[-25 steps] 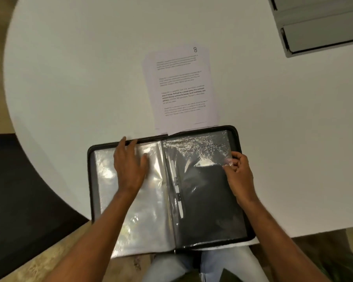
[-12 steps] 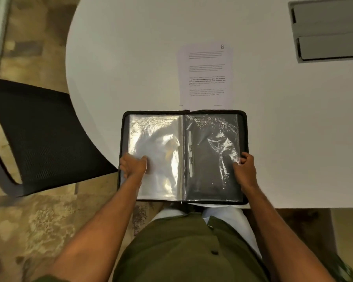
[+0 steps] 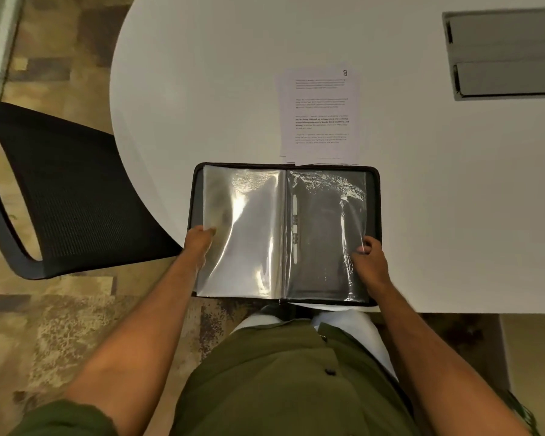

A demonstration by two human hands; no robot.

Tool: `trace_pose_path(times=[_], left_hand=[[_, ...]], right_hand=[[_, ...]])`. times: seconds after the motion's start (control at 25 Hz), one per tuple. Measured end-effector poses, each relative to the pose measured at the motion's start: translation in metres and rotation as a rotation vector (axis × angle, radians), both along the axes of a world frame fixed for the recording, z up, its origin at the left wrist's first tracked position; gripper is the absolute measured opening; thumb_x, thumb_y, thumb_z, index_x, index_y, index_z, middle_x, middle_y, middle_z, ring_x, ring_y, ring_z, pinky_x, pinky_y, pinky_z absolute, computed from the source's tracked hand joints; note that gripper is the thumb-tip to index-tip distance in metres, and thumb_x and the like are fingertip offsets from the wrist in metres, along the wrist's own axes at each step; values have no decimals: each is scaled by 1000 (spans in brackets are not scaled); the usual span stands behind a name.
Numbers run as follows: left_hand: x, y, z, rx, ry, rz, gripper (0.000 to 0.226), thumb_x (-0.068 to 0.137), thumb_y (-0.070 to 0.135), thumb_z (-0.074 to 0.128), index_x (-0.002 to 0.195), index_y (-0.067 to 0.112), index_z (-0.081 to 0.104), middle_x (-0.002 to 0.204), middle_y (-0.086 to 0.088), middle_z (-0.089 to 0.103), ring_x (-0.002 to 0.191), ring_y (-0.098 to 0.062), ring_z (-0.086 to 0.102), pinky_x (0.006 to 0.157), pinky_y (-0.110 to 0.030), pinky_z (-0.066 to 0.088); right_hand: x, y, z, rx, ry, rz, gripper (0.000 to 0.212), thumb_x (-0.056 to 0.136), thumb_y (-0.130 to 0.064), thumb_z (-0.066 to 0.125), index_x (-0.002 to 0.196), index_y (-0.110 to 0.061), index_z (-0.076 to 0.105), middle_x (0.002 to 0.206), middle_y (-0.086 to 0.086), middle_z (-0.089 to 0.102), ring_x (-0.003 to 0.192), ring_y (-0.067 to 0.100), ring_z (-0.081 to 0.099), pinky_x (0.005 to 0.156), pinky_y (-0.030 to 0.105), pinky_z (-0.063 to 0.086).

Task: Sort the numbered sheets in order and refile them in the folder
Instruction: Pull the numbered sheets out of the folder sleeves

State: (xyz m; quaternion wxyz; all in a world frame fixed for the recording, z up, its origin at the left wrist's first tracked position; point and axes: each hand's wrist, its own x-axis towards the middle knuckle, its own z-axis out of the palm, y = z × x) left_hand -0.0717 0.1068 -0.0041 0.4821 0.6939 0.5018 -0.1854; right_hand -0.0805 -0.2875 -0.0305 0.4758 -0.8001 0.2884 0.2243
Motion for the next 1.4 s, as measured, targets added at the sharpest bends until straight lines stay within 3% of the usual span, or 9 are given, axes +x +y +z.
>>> trace_pose_path(times=[0.08,0.32,0.44,0.6,0.72,0.96,1.12,1.24,1.4], left_hand=[[-1,-1,9,-65,-55,-16,14,104,20,54,115,13,60,112,-11,66,90,-25,62,74,-33,52],[-9,-16,25,-293,-219,-5,21,104,22,59,119,11,67,113,-16,73,100,-32,69,92,-48,58],[-6,-29,40,-510,-266,-21,23,102,19,61,119,4,66,105,-16,73,89,-27,71,90,-45,57],[4,-63,54,-709,-287,-121,8,101,14,58,101,10,65,89,-8,74,73,-17,70,75,-32,58],[14,-92,51,-793,-275,-184,9,101,15,58,102,11,67,93,-8,74,77,-18,70,79,-33,56],[27,-142,23,-720,-151,-329,23,93,33,70,108,15,71,109,-10,74,111,-31,66,102,-44,46],[33,-165,19,-635,-135,-483,23,95,31,71,110,14,74,125,-3,69,120,-21,56,105,-37,36],[35,-175,23,-616,-115,-613,39,95,41,69,128,22,69,161,-3,38,150,-22,32,110,-32,21],[32,-176,12,-510,-121,-771,41,93,51,68,128,31,69,170,0,18,152,-24,28,116,-36,24]], right_hand=[[0,0,-2,19,19,-47,55,93,-6,62,144,-18,45,117,6,65,94,18,65,74,30,55],[-1,-1,-6,32,37,-202,36,91,-22,63,127,-24,58,112,2,69,99,23,68,85,42,60],[-1,0,-9,31,36,-227,33,95,-21,59,127,-19,61,109,7,70,93,23,66,76,36,56],[-4,0,-10,35,43,-234,34,97,-17,57,131,-17,60,111,5,68,101,23,65,88,39,56],[-6,0,-11,46,47,-257,35,98,-15,58,133,-16,60,106,2,68,98,20,65,91,39,55],[-7,-1,-8,60,39,-295,33,98,-18,59,131,-16,61,108,1,69,96,17,67,92,40,57],[-11,-1,1,101,23,-327,32,99,-22,58,130,-19,59,115,1,69,100,16,69,81,29,54],[-14,0,9,100,8,-316,24,102,-29,53,124,-23,59,113,-1,68,100,16,67,76,27,52],[-16,3,11,28,7,-285,29,104,-36,48,126,-23,60,118,-2,63,104,15,59,77,28,46]])
